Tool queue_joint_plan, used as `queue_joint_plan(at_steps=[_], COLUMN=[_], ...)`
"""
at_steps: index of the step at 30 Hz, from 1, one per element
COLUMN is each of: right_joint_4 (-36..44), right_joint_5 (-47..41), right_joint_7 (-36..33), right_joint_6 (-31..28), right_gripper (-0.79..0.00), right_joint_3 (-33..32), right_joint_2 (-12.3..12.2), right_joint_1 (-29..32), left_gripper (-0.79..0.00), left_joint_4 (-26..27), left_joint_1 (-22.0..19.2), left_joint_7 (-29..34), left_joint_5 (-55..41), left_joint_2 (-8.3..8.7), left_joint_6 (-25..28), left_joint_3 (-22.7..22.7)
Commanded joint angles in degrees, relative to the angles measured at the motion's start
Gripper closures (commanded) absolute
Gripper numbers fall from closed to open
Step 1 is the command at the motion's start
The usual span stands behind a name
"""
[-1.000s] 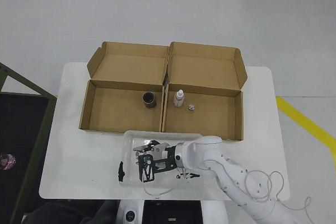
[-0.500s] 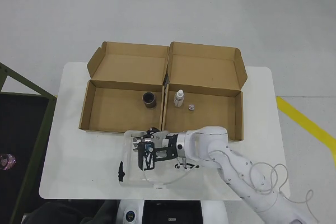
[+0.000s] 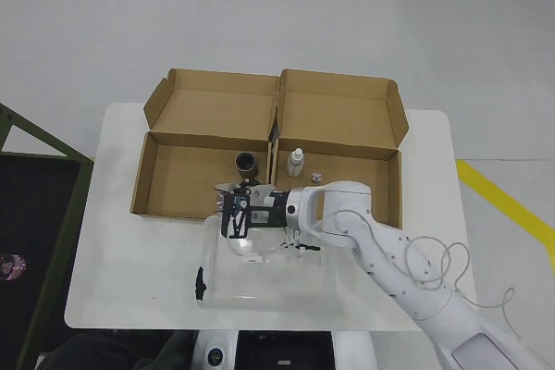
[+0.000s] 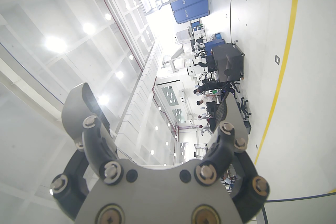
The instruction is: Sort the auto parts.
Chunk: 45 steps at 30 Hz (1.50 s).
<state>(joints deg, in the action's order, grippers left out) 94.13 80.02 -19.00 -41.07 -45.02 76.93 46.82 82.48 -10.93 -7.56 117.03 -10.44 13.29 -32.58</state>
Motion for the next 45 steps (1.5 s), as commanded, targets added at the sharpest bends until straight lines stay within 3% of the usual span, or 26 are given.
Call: queue_joint_plan(at_steps=[1, 19, 38, 45], right_joint_4=[-2.03, -17.56, -26.71, -28.7], right_joint_5=[-1.04, -6.97, -6.72, -6.01], right_joint_7=[-0.35, -6.07, -8.37, -8.15], right_joint_6=[0.76, 3.48, 4.73, 5.03], right_gripper=[0.0, 0.0, 0.0, -0.12], right_joint_3=[0.68, 5.62, 9.16, 9.78], right_joint_2=[0.45, 4.13, 7.04, 7.78], right_joint_1=[-1.13, -8.83, -12.32, -12.66], left_gripper=[-0.785, -0.785, -0.785, -0.785], left_joint_4=[0.0, 0.0, 0.0, 0.0], left_joint_1=[0.0, 0.0, 0.0, 0.0], left_joint_7=[0.0, 0.0, 0.0, 0.0], left_joint_5=[0.0, 0.0, 0.0, 0.0], left_joint_2=[0.0, 0.0, 0.0, 0.0], left_joint_6=[0.0, 0.0, 0.0, 0.0], left_joint_3=[0.0, 0.0, 0.0, 0.0])
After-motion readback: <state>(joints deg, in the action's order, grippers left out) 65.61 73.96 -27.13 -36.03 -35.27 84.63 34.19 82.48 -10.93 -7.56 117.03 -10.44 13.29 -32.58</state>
